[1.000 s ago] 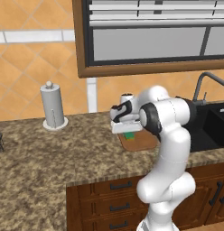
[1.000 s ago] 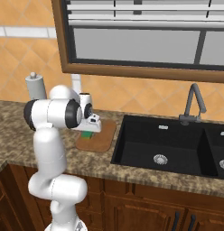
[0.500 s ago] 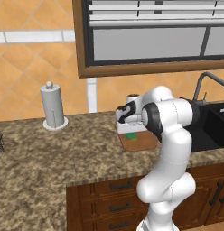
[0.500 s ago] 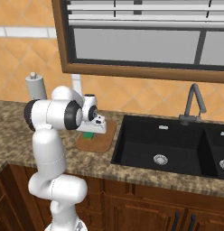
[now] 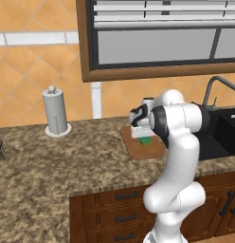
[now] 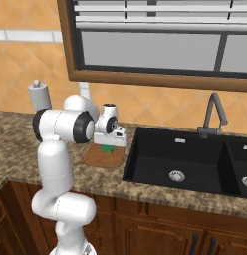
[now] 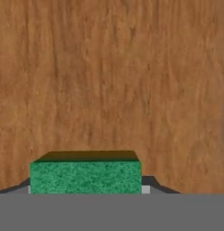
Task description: Pick up the sponge from the counter and clean the cutting board by briefly scrubbing or pressing down on the cutting board. Once finished, release the sponge.
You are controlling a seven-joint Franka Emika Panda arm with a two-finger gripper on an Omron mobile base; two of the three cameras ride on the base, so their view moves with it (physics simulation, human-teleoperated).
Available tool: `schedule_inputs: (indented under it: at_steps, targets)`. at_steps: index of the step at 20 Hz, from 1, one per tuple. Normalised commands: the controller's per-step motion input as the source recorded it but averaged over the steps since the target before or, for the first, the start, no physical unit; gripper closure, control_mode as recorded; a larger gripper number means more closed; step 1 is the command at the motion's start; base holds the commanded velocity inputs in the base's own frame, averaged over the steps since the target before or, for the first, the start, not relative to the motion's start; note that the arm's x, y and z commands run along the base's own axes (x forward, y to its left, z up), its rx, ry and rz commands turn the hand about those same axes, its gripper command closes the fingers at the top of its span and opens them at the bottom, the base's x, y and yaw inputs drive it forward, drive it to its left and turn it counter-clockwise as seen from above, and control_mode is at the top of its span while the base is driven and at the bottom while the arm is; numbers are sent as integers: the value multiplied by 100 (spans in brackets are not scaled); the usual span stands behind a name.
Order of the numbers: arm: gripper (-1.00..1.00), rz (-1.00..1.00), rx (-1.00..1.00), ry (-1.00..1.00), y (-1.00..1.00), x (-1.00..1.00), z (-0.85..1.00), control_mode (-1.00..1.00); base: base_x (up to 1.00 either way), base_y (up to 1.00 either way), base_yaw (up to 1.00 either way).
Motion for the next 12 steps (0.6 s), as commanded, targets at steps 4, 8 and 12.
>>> schedule_inputs:
  at_steps: [4, 8, 12]
  targets:
    - [100, 0, 0, 0, -100, -12, -48, -100, 0, 0, 0]
    - [100, 0, 0, 0, -100, -44, -60, -100, 0, 0, 0]
    - [100, 0, 0, 0, -89, -71, -71, -100, 0, 0, 0]
